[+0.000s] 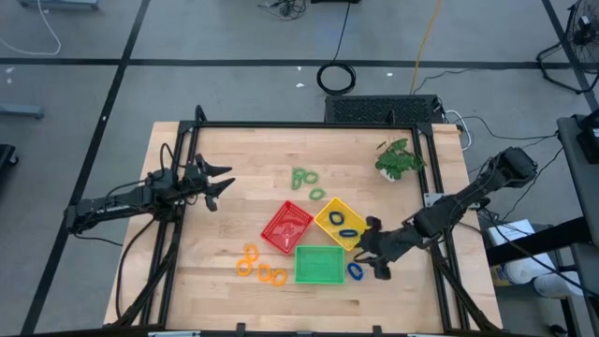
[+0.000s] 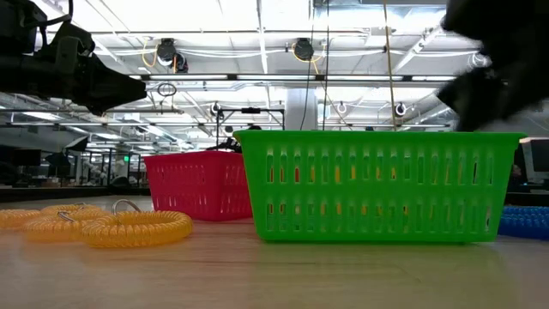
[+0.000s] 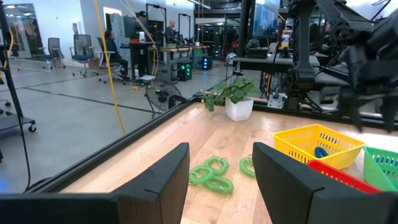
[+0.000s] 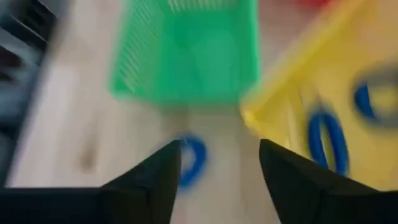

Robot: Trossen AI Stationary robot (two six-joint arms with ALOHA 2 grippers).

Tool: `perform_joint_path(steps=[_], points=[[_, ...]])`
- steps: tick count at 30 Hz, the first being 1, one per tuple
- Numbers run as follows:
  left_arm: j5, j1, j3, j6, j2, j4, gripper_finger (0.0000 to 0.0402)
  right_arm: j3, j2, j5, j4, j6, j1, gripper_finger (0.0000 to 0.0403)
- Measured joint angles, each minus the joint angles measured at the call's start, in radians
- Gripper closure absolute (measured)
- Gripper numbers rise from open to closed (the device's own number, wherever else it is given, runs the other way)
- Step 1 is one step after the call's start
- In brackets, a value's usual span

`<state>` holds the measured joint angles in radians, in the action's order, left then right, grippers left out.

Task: Sort spring keychains
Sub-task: Put the blue spring keychain into the yellow bin

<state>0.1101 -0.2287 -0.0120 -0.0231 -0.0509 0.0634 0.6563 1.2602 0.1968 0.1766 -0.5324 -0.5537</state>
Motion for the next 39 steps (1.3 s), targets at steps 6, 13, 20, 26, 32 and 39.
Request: perform_joint_path(steps=[6,13,20,26,32,39], points=[[0.000,0.000,0.000,0.000,0.000,0.000,0.0217,0.000,0.000,-0.119,0.262,-0.193,0.001,0.0175],[0.000,0.000,0.000,0.000,0.000,0.000,0.0217,0.000,0.000,-0.146,0.402,-0.241,0.002,0.0189],[0.000,0.000,0.000,0.000,0.000,0.000,0.0217,0.000,0.000,-0.092,0.429,-0.235,0.002,0.0192],[0.000,0.000,0.000,0.000,0.000,0.000,0.0217,0.000,0.044,-0.091,0.401,-0.180,0.002,0.0193],[0.000,0.000,0.000,0.000,0.000,0.000,0.0217,0.004,0.138,-0.090,0.372,-0.118,0.002,0.0193],[0.000,0.000,0.000,0.000,0.000,0.000,0.0217,0.005,0.188,-0.093,0.390,-0.116,0.002,0.0200]])
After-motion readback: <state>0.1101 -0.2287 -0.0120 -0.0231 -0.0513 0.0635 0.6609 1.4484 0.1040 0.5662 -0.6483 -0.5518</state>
